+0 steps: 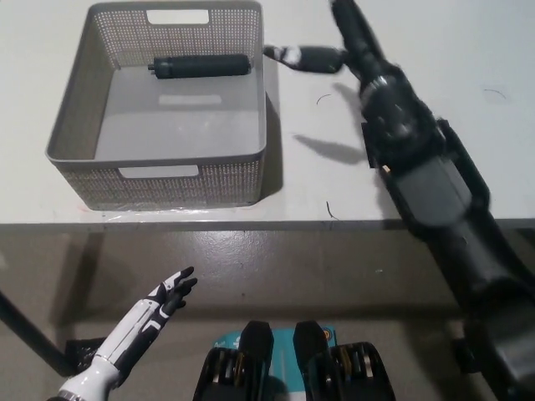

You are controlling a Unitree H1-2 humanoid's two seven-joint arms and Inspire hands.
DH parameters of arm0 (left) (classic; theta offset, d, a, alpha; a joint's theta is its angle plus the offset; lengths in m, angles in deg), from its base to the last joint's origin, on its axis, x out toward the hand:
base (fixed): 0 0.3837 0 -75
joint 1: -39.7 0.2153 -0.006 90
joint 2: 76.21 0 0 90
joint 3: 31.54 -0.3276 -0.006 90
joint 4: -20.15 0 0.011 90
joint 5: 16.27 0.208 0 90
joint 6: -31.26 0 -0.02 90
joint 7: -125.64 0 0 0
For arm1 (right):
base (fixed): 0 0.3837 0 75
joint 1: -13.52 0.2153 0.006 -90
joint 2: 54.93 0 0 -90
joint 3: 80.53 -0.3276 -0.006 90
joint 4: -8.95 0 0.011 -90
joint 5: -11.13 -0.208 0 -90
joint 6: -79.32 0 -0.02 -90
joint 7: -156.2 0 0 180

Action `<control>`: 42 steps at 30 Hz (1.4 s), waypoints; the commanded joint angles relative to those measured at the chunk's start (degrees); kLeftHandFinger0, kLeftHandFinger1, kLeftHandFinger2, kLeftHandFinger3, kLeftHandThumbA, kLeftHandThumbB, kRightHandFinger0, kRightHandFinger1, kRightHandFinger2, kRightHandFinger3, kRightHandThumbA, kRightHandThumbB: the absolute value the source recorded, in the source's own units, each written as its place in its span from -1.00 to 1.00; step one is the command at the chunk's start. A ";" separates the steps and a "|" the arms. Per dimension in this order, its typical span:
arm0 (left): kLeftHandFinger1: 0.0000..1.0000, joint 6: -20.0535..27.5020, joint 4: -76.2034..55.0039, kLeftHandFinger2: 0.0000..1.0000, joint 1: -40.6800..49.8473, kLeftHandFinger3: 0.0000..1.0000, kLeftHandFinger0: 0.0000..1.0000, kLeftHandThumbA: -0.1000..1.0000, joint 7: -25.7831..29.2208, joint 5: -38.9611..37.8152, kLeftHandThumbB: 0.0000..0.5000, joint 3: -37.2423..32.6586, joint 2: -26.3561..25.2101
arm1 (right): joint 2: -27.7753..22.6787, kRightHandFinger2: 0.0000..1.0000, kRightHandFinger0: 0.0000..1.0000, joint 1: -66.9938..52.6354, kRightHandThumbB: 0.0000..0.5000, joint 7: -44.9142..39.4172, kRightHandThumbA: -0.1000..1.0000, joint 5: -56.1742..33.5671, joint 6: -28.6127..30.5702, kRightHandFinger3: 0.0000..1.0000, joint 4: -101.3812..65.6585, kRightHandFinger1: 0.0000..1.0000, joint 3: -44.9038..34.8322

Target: Use the right hand to pick up a electric screw driver and put it into a container on the left side

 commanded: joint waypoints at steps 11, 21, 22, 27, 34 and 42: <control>1.00 5.72 3.55 1.00 4.17 1.00 1.00 1.00 1.77 -6.84 -0.29 4.97 1.92 | -5.92 1.00 1.00 -43.40 0.15 -2.51 1.00 -22.19 5.28 1.00 -63.00 1.00 -16.07; 1.00 8.94 6.19 1.00 5.97 1.00 1.00 1.00 3.54 -5.78 -0.37 7.51 3.86 | -4.81 1.00 1.00 -57.05 -0.07 -7.76 1.00 -24.71 12.97 1.00 -52.15 1.00 -13.94; 1.00 8.96 6.29 1.00 5.99 1.00 1.00 1.00 3.37 -5.51 -0.39 7.91 4.00 | -4.06 1.00 1.00 -58.82 -0.09 -8.44 1.00 -24.83 14.05 1.00 -50.47 1.00 -13.24; 1.00 9.45 7.13 1.00 5.45 1.00 1.00 1.00 3.32 -5.44 -0.37 9.27 5.01 | -3.07 1.00 1.00 -62.20 -0.30 -10.96 1.00 -25.57 17.82 1.00 -44.46 1.00 -12.11; 1.00 9.71 7.06 1.00 5.63 1.00 1.00 1.00 3.20 -5.22 -0.46 10.45 5.61 | -1.03 1.00 1.00 -66.57 -0.09 -11.19 1.00 -25.95 22.57 1.00 -35.73 1.00 -12.65; 1.00 11.56 8.28 1.00 6.33 1.00 1.00 1.00 3.71 -5.09 -0.46 10.80 5.90 | -0.75 1.00 1.00 -64.71 -0.10 -12.39 0.96 -26.19 24.39 1.00 -28.00 1.00 -13.35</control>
